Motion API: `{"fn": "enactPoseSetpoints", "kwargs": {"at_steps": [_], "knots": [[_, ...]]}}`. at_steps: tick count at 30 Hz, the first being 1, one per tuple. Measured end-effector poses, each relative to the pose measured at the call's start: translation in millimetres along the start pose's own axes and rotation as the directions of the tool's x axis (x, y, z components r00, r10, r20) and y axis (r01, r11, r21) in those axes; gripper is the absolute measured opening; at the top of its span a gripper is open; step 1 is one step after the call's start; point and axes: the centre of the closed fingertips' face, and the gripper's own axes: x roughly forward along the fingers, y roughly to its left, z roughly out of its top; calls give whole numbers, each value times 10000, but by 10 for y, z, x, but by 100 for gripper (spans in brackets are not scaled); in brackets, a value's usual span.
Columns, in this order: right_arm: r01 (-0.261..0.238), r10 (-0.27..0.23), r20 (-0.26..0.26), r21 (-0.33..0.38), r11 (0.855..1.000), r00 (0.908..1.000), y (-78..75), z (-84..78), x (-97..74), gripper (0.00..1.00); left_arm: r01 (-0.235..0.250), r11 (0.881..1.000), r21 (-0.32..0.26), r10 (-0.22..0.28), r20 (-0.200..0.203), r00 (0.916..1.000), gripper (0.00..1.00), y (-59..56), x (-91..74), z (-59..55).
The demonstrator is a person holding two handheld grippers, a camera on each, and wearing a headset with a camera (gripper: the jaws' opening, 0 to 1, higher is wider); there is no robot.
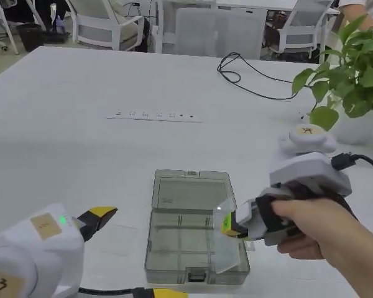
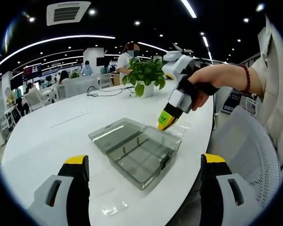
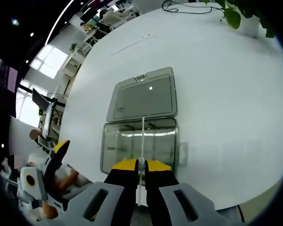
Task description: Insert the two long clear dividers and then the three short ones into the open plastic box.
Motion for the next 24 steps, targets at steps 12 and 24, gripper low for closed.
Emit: {"fn": "enactPoseSetpoints", "kwargs": {"at_steps": [12,24], "knots": [[148,-144,-347,112,9998,9993,-28,35,65,6,19,10000,-35,-19,-35,10000,100,-8,35,-20],[177,-154,-692,323,9993,9975,-49,8,158,6,95,10000,-25,-95,-100,9999,98,-13,63,-35]]}}
